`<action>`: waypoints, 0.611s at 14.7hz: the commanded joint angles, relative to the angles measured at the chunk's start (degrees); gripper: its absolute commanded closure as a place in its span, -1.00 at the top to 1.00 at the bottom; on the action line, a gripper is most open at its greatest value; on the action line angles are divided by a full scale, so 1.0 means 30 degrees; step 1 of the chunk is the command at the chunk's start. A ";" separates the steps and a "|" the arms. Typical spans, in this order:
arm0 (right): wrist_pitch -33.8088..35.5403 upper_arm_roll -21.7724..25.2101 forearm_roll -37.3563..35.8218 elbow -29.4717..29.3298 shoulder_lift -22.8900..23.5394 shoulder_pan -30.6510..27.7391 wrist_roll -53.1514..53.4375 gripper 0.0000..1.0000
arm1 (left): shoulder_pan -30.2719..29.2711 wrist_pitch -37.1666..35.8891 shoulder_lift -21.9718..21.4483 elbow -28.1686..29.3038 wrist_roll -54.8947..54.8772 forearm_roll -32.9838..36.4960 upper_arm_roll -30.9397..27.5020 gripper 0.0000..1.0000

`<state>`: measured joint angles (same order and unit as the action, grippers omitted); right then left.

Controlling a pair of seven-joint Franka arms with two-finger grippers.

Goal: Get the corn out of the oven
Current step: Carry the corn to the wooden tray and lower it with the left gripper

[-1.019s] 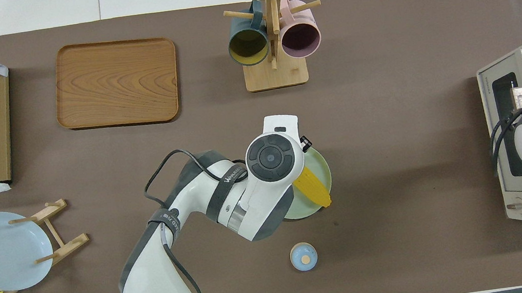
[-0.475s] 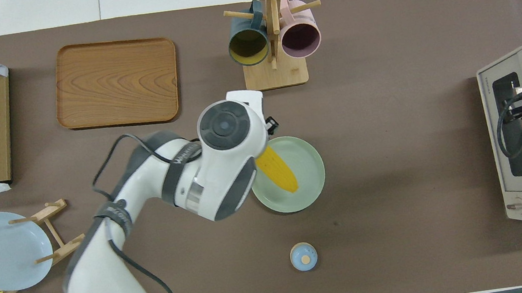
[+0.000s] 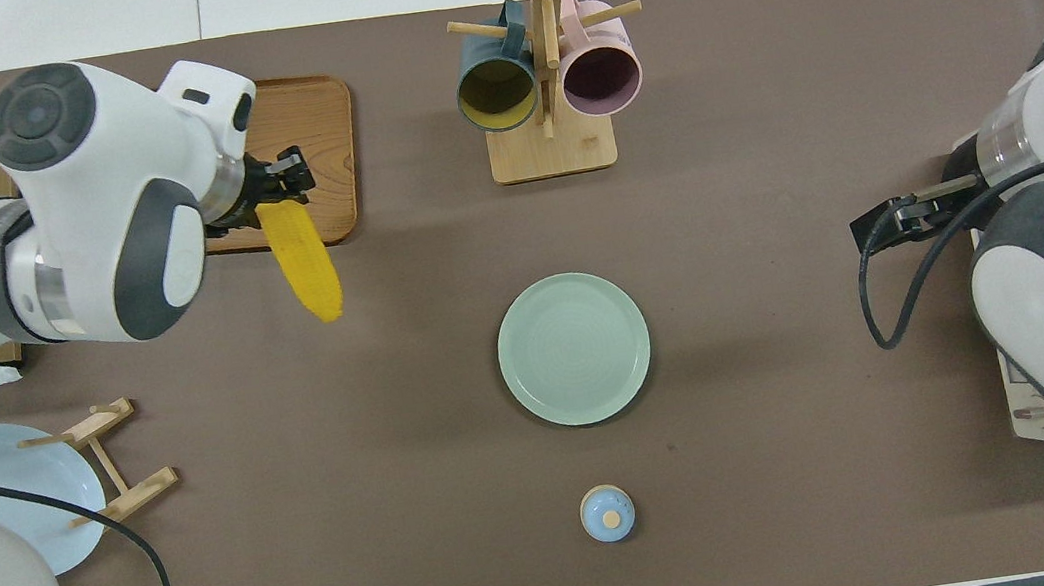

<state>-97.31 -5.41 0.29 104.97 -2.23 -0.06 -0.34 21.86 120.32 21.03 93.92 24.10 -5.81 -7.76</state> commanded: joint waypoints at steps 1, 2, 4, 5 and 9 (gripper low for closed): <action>0.0384 0.0104 0.0373 -0.0359 -0.0049 -0.0361 0.0026 1.00 | -0.1598 -0.0265 0.3234 -0.3523 -0.3103 0.0090 0.0329 -1.00; 0.0413 0.0104 0.0373 -0.0505 -0.0049 -0.0390 -0.0003 1.00 | -0.2125 -0.0293 0.4144 -0.4520 -0.4068 0.0090 0.0417 -1.00; 0.1084 0.0104 0.0373 -0.0973 -0.0079 -0.0361 -0.0003 1.00 | -0.3034 -0.0352 0.5495 -0.5844 -0.6439 -0.0317 0.0651 -1.00; 0.1406 0.0104 0.0373 -0.1120 -0.0137 -0.0332 0.0026 1.00 | -0.3270 -0.0236 0.5704 -0.6197 -0.7291 -0.0436 0.0913 -1.00; 0.1705 0.0104 0.0373 -0.1151 -0.0577 -0.0419 0.0055 1.00 | -0.3097 0.1547 0.6495 -0.6142 -0.7856 -0.0437 0.1004 -1.00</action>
<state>-92.49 -4.75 0.29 101.73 -3.37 -0.42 -0.34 12.44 122.79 38.49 77.39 2.09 -6.53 -5.00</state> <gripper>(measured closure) 0.000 0.449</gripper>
